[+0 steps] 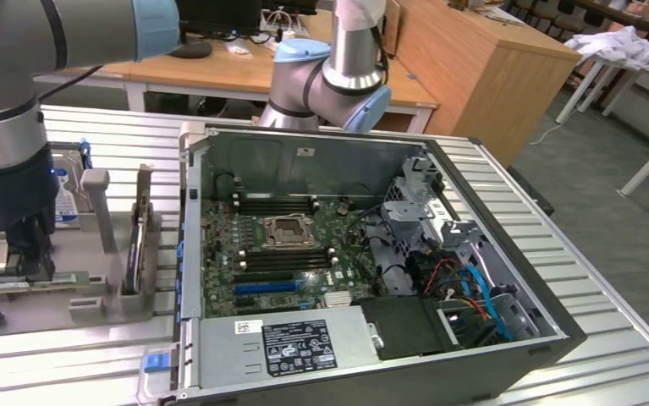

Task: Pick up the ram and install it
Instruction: 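Pick up the ram and move it above insertion slot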

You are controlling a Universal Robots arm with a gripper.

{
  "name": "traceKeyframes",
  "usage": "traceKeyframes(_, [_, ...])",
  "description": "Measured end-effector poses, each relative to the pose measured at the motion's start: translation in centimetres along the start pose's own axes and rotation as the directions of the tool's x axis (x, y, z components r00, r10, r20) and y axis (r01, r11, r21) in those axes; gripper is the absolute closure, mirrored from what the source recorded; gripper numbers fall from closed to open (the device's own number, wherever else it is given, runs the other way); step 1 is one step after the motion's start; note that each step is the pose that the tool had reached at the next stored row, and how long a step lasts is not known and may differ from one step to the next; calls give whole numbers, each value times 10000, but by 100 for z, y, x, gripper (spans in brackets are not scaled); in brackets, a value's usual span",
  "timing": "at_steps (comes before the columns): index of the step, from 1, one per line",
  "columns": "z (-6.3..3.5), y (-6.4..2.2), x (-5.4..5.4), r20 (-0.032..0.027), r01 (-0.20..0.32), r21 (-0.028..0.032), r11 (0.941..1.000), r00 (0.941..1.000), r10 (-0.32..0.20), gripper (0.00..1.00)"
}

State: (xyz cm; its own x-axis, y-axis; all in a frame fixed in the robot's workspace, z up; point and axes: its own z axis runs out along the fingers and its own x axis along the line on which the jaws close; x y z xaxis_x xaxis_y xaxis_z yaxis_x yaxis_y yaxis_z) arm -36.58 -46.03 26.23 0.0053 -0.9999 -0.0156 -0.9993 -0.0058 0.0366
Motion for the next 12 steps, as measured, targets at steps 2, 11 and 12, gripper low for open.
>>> traceKeyframes(2, [-43, 2, -1, 0, -3, 0, 10000, 10000, 3, 89])
traceKeyframes(11, [-472, 17, -7, 3, -23, 1, 10000, 10000, 23, 89])
traceKeyframes(12, [-497, 18, -8, 3, -23, 1, 10000, 10000, 23, 89])
